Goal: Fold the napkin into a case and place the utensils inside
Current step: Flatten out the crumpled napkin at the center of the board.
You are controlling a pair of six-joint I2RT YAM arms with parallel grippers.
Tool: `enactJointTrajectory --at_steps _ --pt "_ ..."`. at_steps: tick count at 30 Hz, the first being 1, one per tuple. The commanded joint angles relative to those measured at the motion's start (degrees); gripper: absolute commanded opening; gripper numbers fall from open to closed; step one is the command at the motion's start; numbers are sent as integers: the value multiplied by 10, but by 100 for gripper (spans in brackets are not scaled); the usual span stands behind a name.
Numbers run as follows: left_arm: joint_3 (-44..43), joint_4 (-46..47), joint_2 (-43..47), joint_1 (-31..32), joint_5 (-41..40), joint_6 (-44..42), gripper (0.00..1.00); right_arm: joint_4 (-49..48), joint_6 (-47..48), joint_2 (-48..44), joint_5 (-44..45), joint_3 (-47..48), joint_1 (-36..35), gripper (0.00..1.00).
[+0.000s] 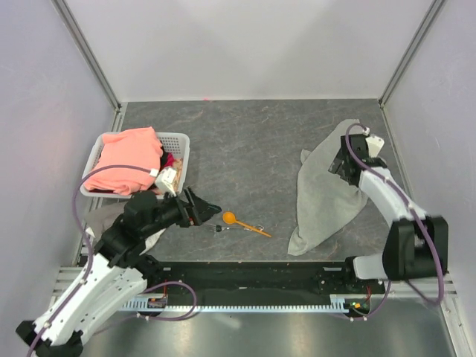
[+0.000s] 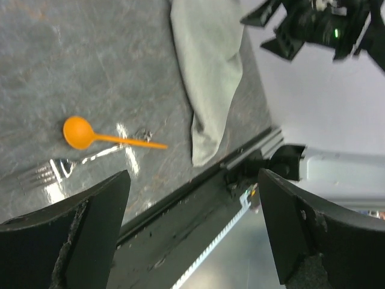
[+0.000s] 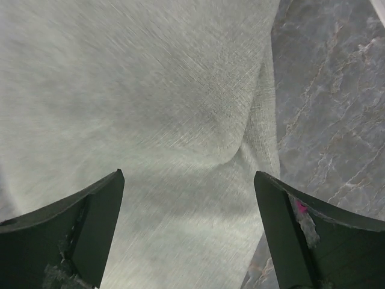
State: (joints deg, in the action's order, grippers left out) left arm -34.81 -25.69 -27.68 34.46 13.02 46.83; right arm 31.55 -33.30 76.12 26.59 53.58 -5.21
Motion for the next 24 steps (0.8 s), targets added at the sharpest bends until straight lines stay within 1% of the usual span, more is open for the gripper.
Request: enactJointTrajectory --at_steps 1,3,4,6,7,9,10,11,13,14,16,17,19,20,21,22,23,24 --pt "-24 -23 -66 -1 96 -37 92 -66 74 108 -47 28 8 98" --pt "-26 -19 -86 -1 116 -38 91 -106 105 133 -97 21 5 98" --pt "-28 -16 -94 -1 122 -39 90 -136 113 158 -137 21 1 98" --pt "-28 0 -114 -1 144 -42 89 -155 124 184 -166 28 -11 98" --pt "-25 6 -120 -1 150 -42 89 -157 123 212 -169 34 -17 97" --pt "-22 22 -136 -1 169 -40 88 -159 130 239 -199 57 -49 91" --pt "-22 35 -144 -1 172 -39 88 -163 135 259 -203 64 -65 90" --pt "-22 41 -156 -1 177 -38 87 -169 142 268 -235 78 -100 90" --pt "-26 55 -170 -1 186 -39 86 -174 160 291 -264 98 -138 89" --pt "-29 59 -177 0 185 -39 86 -175 162 293 -301 114 -174 88" --pt "-35 77 -198 0 174 -40 86 -178 156 277 -326 122 -201 89" --pt "-38 85 -209 0 170 -39 86 -180 145 264 -327 121 -211 89" --pt "-53 106 -250 0 163 -39 85 -173 132 219 -294 114 -208 93" --pt "-58 114 -266 1 160 -38 85 -163 132 205 -270 115 -205 94" --pt "-73 121 -307 2 157 -36 83 -137 132 183 -222 118 -202 98" --pt "-82 129 -329 13 153 -35 82 -126 132 175 -201 122 -197 98" --pt "-93 136 -350 24 133 -45 79 -119 129 169 -187 124 -173 98" --pt "-126 131 -377 37 117 -56 75 -108 122 163 -178 124 -155 98"
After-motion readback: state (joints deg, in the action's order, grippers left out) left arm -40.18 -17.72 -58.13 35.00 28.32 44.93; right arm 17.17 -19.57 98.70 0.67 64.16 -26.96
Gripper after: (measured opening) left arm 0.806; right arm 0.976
